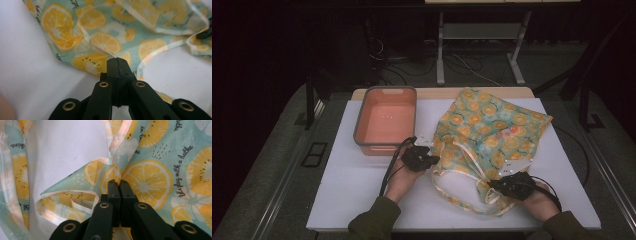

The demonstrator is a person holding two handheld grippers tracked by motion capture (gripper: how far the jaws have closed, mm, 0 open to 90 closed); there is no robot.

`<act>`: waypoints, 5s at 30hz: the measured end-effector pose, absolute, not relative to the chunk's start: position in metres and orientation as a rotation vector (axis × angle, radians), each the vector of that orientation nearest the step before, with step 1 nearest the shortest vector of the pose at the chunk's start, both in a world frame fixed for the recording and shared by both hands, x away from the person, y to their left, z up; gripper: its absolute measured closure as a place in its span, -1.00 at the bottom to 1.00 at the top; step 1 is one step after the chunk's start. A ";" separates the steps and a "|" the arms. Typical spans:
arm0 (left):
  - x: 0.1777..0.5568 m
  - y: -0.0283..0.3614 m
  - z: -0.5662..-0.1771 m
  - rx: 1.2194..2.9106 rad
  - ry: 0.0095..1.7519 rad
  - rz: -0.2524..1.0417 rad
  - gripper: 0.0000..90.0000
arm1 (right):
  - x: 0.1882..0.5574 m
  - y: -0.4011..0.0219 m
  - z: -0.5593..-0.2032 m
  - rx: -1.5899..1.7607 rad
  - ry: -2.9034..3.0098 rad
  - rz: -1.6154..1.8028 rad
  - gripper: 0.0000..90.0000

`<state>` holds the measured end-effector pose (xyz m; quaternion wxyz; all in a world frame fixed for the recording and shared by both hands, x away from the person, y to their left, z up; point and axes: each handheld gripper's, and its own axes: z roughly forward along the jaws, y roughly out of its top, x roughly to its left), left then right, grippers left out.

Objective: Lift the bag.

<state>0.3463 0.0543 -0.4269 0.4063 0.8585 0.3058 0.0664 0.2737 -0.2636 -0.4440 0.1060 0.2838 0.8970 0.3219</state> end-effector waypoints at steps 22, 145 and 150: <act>0.343 0.077 -0.369 1.908 0.730 0.279 0.99 | 0.302 -0.294 -0.402 0.912 2.314 1.061 0.99; 0.274 0.183 -0.430 1.985 0.725 0.261 -1.00 | 0.268 -0.315 -0.441 0.948 2.382 1.328 -0.64; 0.274 0.185 -0.436 2.001 0.735 0.253 -1.00 | 0.268 -0.315 -0.443 0.943 2.393 1.323 -0.72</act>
